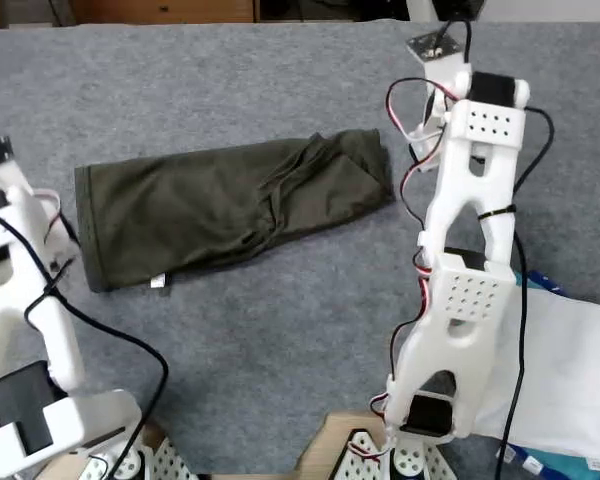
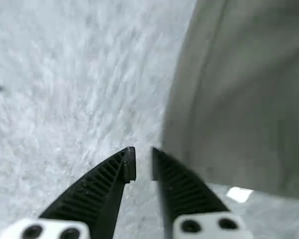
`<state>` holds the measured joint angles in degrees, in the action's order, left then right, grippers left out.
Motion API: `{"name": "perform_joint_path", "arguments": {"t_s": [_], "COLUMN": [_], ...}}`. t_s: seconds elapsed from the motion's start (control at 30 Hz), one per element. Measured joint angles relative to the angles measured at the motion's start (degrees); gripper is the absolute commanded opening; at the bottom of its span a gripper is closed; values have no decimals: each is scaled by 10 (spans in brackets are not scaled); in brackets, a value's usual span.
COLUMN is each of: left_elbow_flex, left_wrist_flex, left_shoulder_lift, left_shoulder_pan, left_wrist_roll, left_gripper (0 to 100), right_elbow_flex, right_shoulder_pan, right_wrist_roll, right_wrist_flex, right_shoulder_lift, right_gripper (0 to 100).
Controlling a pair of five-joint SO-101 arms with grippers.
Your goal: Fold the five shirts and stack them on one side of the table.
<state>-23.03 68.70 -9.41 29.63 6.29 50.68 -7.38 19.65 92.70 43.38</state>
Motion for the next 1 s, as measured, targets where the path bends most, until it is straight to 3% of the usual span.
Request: {"name": "perform_joint_path", "arguments": {"t_s": [0.17, 0.43, 0.8, 1.0], "left_elbow_flex": [82, 230, 396, 412], "left_wrist_flex": [8, 44, 76, 76], "left_shoulder_lift": [46, 279, 456, 484], "left_shoulder_pan": [-35, -42, -42, -47], "left_wrist_roll": [-27, -30, -31, -61], "left_gripper": [178, 178, 177, 45], "right_elbow_flex": [-48, -68, -83, -83], "right_shoulder_pan": [0, -47, -51, -51], "right_wrist_roll": [-11, -47, -47, -47], "right_wrist_flex": [-103, -189, -223, -231], "right_shoulder_lift": [40, 50, 50, 71], "right_gripper": [148, 148, 148, 148]}}
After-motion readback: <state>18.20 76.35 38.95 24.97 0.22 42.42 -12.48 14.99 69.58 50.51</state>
